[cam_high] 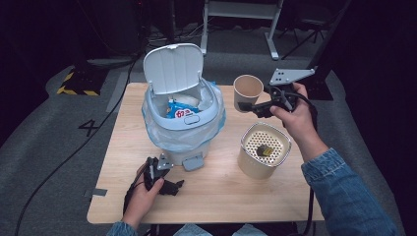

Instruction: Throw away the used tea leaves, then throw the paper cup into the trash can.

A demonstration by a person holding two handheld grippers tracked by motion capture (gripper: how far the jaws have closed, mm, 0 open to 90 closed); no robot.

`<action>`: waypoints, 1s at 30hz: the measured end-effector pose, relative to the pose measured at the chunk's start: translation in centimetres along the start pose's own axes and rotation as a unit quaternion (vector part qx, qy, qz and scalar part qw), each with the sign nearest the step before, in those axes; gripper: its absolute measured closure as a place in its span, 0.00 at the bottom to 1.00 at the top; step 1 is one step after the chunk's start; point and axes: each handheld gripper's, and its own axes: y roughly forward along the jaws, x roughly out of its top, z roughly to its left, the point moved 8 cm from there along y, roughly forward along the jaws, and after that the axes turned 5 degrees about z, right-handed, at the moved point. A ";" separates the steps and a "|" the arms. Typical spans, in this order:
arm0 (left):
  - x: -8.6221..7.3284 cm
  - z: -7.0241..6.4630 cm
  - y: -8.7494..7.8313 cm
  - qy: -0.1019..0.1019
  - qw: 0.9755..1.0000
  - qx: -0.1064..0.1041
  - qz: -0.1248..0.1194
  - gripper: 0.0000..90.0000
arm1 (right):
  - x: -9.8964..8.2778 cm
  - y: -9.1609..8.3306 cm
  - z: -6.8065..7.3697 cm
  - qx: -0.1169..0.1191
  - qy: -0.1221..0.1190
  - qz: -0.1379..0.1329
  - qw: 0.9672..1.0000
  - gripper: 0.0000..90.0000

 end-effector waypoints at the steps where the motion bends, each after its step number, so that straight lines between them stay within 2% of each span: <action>1: 0.0 0.0 0.0 0.000 1.000 0.000 0.000 0.00 | 0.4 0.3 0.0 0.000 0.000 -0.003 1.000 0.33; 6: 0.0 0.0 0.0 0.001 1.000 -0.001 0.000 0.00 | 2.3 2.1 0.2 0.006 0.009 -0.019 1.000 0.33; 10: 0.0 0.0 0.0 0.001 1.000 -0.001 0.000 0.00 | 3.6 3.6 0.6 0.015 0.005 -0.025 1.000 0.33; 12: 0.0 -0.1 0.0 -0.002 1.000 -0.001 -0.002 0.00 | 4.4 4.3 0.8 0.029 0.007 -0.033 0.999 0.33; 17: 0.0 0.0 0.0 0.002 1.000 -0.001 -0.001 0.00 | 5.8 6.2 1.3 0.058 -0.008 -0.037 0.998 0.33; 21: 0.0 -0.1 0.0 0.002 1.000 -0.001 -0.002 0.00 | 6.3 7.2 1.4 0.064 -0.001 -0.043 0.997 0.33; 30: -0.1 -0.1 -0.1 0.001 1.000 -0.002 -0.001 0.00 | 6.7 10.1 1.8 0.064 0.004 -0.033 0.997 0.33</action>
